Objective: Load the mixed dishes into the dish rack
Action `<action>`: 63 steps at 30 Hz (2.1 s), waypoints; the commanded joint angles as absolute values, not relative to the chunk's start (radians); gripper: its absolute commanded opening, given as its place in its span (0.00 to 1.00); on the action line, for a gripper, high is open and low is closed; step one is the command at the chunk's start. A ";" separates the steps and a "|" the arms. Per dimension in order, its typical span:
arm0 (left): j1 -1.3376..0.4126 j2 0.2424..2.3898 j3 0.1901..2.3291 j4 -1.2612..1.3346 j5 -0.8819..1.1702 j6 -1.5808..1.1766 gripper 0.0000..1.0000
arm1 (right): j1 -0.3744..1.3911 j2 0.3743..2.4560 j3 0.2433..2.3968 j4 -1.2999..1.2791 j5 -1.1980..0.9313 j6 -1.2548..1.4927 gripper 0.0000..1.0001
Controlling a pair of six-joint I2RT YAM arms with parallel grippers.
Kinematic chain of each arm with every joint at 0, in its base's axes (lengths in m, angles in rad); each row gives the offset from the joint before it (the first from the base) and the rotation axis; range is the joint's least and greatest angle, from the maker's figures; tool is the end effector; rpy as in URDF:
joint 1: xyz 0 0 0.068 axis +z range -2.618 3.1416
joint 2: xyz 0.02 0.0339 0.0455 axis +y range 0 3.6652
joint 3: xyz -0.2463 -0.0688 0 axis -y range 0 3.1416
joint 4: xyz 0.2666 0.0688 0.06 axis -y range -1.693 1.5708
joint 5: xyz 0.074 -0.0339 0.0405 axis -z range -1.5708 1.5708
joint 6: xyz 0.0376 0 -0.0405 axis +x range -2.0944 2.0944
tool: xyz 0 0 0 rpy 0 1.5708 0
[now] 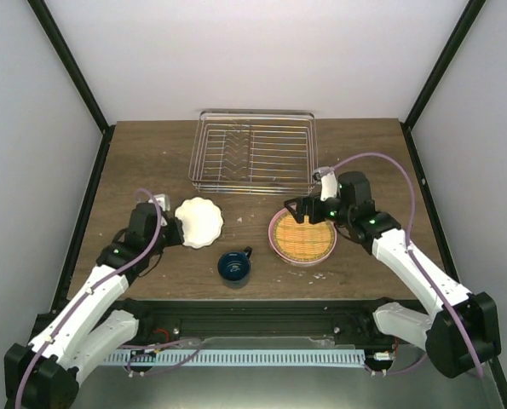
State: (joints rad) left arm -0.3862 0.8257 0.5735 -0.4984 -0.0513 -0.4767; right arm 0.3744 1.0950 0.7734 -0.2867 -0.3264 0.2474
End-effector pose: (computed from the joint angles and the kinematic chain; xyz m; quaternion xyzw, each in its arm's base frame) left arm 0.1931 -0.0765 0.2100 -0.0517 0.9154 -0.1453 0.3719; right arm 0.2460 0.1096 0.2425 -0.1306 0.8681 0.2768 0.3908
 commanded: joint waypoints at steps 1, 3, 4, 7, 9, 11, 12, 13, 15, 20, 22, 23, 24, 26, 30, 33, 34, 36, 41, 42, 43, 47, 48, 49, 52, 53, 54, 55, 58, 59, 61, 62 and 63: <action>-0.388 0.784 0.606 -0.374 -0.001 -0.435 0.00 | 0.393 1.099 0.753 -0.120 -0.636 0.292 0.97; -0.388 0.792 0.603 -0.331 0.013 -0.428 0.00 | 0.427 1.126 0.761 -0.072 -0.704 0.313 0.97; -0.388 0.800 0.605 -0.313 0.028 -0.428 0.00 | 0.452 1.144 0.770 -0.059 -0.719 0.313 0.97; -0.388 0.818 0.609 -0.257 0.084 -0.444 0.00 | 0.528 1.208 0.806 -0.018 -0.741 0.304 0.98; -0.388 0.827 0.616 -0.233 0.111 -0.453 0.00 | 0.561 1.248 0.817 0.019 -0.762 0.309 0.98; -0.388 0.832 0.626 -0.223 0.125 -0.456 0.00 | 0.586 1.285 0.822 0.069 -0.778 0.327 0.98; -0.388 0.829 0.627 -0.219 0.130 -0.458 0.00 | 0.599 1.302 0.821 0.106 -0.787 0.338 0.99; -0.388 0.824 0.625 -0.214 0.135 -0.460 0.00 | 0.609 1.321 0.823 0.130 -0.797 0.351 0.99; -0.389 0.810 0.611 -0.203 0.141 -0.462 0.00 | 0.627 1.355 0.828 0.168 -0.808 0.368 0.99; -0.389 0.791 0.590 -0.201 0.141 -0.457 0.00 | 0.664 1.427 0.854 0.241 -0.830 0.394 0.99; -0.390 0.790 0.586 -0.194 0.150 -0.460 0.00 | 0.673 1.463 0.869 0.263 -0.843 0.407 0.99; -0.390 0.791 0.584 -0.189 0.153 -0.461 0.00 | 0.677 1.479 0.879 0.275 -0.849 0.412 0.98; -0.390 0.793 0.581 -0.188 0.157 -0.462 0.00 | 0.680 1.491 0.886 0.286 -0.856 0.417 0.98; -0.390 0.797 0.578 -0.184 0.158 -0.462 0.00 | 0.685 1.510 0.896 0.308 -0.865 0.428 0.98; -0.390 0.806 0.563 -0.164 0.160 -0.466 0.00 | 0.689 1.540 0.908 0.358 -0.888 0.455 0.96; -0.389 0.815 0.558 -0.148 0.167 -0.470 0.00 | 0.689 1.567 0.923 0.375 -0.904 0.462 0.91; -0.390 0.818 0.556 -0.144 0.167 -0.471 0.00 | 0.690 1.575 0.927 0.383 -0.907 0.464 0.90; -0.390 0.824 0.552 -0.135 0.170 -0.473 0.00 | 0.690 1.587 0.927 0.405 -0.912 0.474 0.90; -0.390 0.845 0.545 -0.113 0.172 -0.477 0.00 | 0.690 1.613 0.936 0.442 -0.930 0.488 0.83; -0.390 0.850 0.544 -0.110 0.170 -0.477 0.00 | 0.690 1.621 0.941 0.441 -0.936 0.489 0.80; -0.389 0.853 0.543 -0.107 0.170 -0.478 0.00 | 0.690 1.626 0.944 0.442 -0.942 0.488 0.78; -0.390 0.863 0.535 -0.082 0.171 -0.483 0.00 | 0.690 1.644 0.949 0.451 -0.951 0.492 0.77; -0.390 0.865 0.535 -0.079 0.172 -0.484 0.00 | 0.690 1.648 0.951 0.453 -0.952 0.494 0.76; -0.390 0.868 0.533 -0.076 0.173 -0.485 0.00 | 0.690 1.654 0.953 0.457 -0.955 0.496 0.76; -0.390 0.875 0.530 -0.067 0.174 -0.483 0.00 | 0.690 1.667 0.961 0.464 -0.963 0.499 0.73; -0.389 0.877 0.528 -0.064 0.173 -0.482 0.00 | 0.690 1.670 0.963 0.463 -0.967 0.499 0.71; -0.390 0.878 0.525 -0.061 0.172 -0.482 0.00 | 0.690 1.673 0.964 0.464 -0.969 0.499 0.70; -0.390 0.880 0.523 -0.057 0.172 -0.482 0.00 | 0.690 1.673 0.966 0.466 -0.969 0.500 0.69; -0.390 0.892 0.510 -0.037 0.178 -0.487 0.00 | 0.690 1.676 0.964 0.484 -0.972 0.507 0.64; -0.390 0.896 0.504 -0.027 0.185 -0.490 0.00 | 0.690 1.680 0.963 0.493 -0.977 0.513 0.61; -0.390 0.906 0.494 0.000 0.195 -0.495 0.00 | 0.690 1.690 0.964 0.511 -0.988 0.523 0.52; -0.390 0.912 0.489 0.008 0.198 -0.497 0.00 | 0.690 1.695 0.966 0.516 -0.991 0.528 0.49; -0.390 0.919 0.486 0.014 0.199 -0.496 0.00 | 0.690 1.703 0.968 0.522 -0.996 0.535 0.46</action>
